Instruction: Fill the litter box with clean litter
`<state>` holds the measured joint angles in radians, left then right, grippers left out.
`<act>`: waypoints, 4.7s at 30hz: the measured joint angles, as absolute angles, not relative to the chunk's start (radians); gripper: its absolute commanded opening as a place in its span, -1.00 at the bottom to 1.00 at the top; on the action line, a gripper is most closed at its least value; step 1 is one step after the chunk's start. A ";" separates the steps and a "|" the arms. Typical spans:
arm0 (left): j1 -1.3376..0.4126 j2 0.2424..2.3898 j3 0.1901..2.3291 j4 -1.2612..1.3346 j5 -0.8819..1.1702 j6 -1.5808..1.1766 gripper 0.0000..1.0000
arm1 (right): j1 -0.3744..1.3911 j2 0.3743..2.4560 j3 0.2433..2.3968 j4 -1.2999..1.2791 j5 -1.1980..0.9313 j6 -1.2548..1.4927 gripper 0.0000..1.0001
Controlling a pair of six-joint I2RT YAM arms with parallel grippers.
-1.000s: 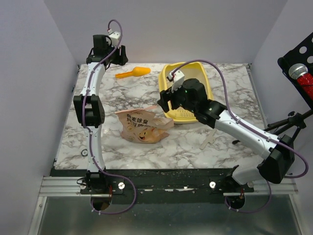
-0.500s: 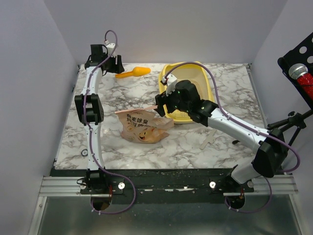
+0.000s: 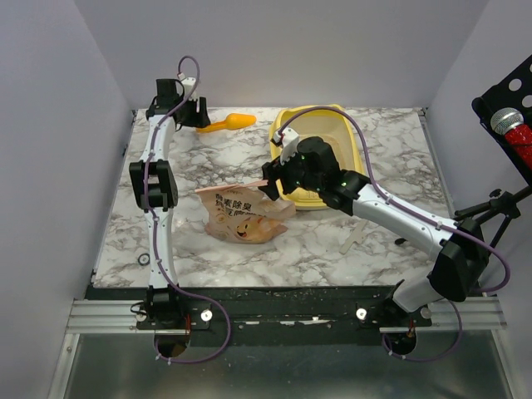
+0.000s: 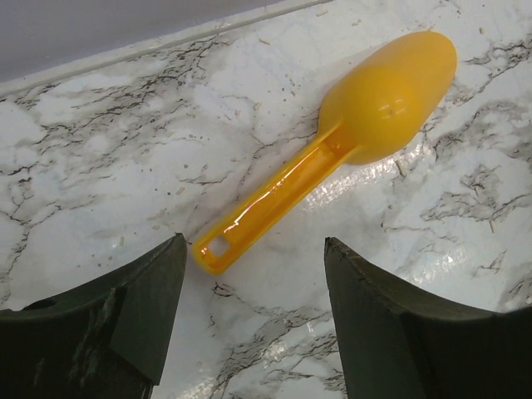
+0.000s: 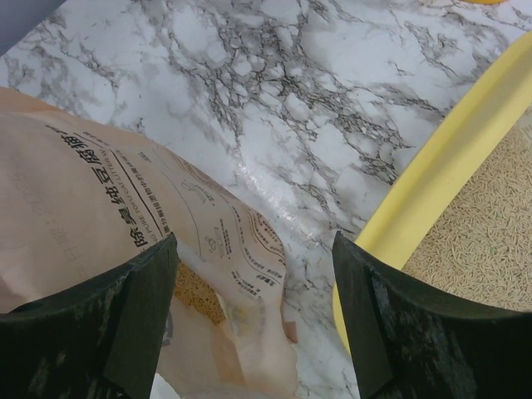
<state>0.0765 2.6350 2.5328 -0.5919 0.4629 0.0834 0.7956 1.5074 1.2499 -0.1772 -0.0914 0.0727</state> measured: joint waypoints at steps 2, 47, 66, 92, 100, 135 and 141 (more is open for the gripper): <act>0.076 2.638 2.542 -0.589 0.458 0.077 0.51 | 0.797 1.507 1.250 -0.177 -0.095 0.076 0.64; -0.014 2.603 2.328 -0.513 0.323 0.087 -1.00 | 0.813 1.472 1.162 -0.150 -0.174 0.119 0.57; -0.027 2.056 2.010 -0.514 0.308 0.021 -1.00 | 0.826 1.354 1.158 -0.140 -0.153 0.097 0.55; -0.146 1.047 1.203 -0.263 0.693 -0.385 -1.00 | 0.826 1.057 1.266 -0.301 -0.095 0.144 0.59; -0.151 0.905 0.982 0.015 0.831 -0.607 -1.00 | 0.826 1.067 1.259 -0.167 -0.262 0.290 0.59; -0.151 0.812 0.817 0.513 0.929 -1.024 -1.00 | 0.846 1.398 1.246 0.397 -0.521 0.560 0.55; -0.151 0.792 0.817 0.514 0.936 -1.026 -1.00 | 0.852 1.392 1.245 0.498 -0.521 0.560 0.55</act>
<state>-0.1513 0.7921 0.8169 0.5137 0.9363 -1.0256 0.8520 1.3922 1.2453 0.4984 -0.5209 0.5598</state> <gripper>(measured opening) 0.341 0.775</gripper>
